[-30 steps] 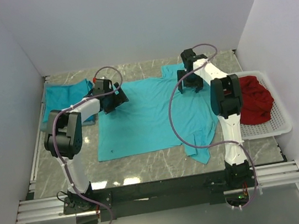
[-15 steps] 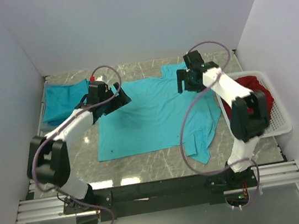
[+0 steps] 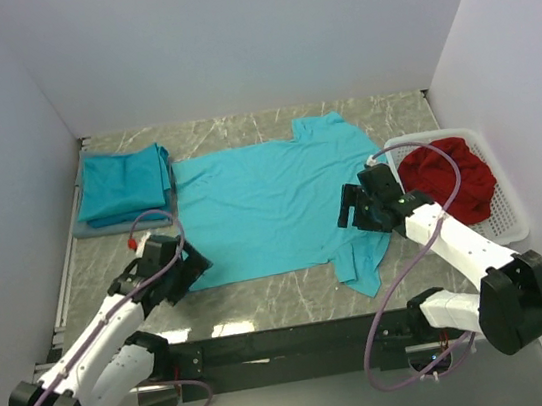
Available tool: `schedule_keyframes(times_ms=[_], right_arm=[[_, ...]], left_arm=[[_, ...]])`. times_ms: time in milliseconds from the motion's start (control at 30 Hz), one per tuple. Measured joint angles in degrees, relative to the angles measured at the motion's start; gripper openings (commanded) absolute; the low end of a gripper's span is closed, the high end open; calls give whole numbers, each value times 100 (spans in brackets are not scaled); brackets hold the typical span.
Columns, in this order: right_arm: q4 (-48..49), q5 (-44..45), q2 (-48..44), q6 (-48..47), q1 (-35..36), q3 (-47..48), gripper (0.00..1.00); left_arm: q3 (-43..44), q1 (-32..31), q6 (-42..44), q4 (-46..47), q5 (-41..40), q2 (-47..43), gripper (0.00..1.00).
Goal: Fold and stack the t-shirts
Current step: Fold the tshirt
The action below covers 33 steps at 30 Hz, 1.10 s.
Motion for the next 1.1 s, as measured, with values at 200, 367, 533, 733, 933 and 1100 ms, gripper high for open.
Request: schedule_keyframes(times_ms=[200,367,533,733,933,1100], right_arm=[[221,-48,-57,22,0,-24,88],[243,-72,-44,-70,0,-22,88],[238,-72,-44,-164,0,-13,88],[232,-57,-44,-188,0,-13,88],[157,-63,-44,-214,0,-11,88],[-52,-66,-46,-232,0,-11,88]], left_arm=[[-205,2,-1095,-1106,-544,-507,94],[-245,2,-1554,-1228,-901,-293,73],[-197,20,-1766,-1001,-1174,367,51],[-181,35,-1759,-767,-1464,557,31],[-378,232,-1517,-313,-1604,503,0],[-407,479,-1303,-39,-1683,551,0]])
